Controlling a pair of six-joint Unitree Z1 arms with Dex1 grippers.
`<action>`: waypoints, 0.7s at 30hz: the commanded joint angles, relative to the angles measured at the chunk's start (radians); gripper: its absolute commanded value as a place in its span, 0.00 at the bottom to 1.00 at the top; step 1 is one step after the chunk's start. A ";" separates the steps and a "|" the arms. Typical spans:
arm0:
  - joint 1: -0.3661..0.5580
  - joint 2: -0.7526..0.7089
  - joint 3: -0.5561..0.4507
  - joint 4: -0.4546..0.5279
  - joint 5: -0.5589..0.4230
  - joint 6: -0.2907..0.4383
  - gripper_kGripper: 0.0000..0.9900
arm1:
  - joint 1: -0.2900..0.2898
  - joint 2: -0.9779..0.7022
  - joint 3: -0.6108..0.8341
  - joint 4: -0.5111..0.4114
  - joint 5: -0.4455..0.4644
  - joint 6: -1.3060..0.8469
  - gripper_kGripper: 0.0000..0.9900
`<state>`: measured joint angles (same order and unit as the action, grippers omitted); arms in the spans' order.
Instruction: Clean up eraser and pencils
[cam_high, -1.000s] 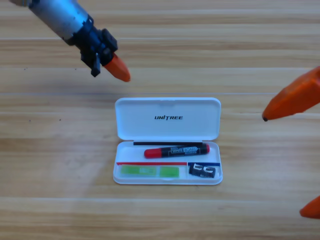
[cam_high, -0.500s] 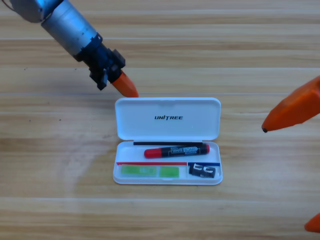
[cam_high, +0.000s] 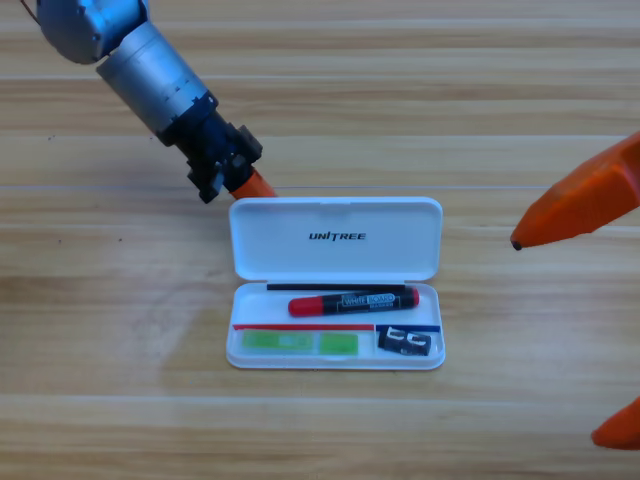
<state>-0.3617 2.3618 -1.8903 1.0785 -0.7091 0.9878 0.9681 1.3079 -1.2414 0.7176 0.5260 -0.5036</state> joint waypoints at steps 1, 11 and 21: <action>-0.051 0.024 0.011 0.023 -0.015 0.011 0.00 | -0.003 -0.024 0.034 -0.013 0.011 0.011 0.98; -0.102 -0.027 0.057 0.029 -0.018 0.008 0.00 | -0.003 -0.016 0.030 -0.015 0.011 0.013 0.98; -0.146 -0.045 0.106 0.023 -0.010 0.006 0.00 | -0.003 -0.006 0.025 -0.017 0.011 0.017 0.98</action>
<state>-0.4649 2.3208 -1.8242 1.0944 -0.7135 0.9878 0.9681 1.3079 -1.2414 0.7170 0.5260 -0.4930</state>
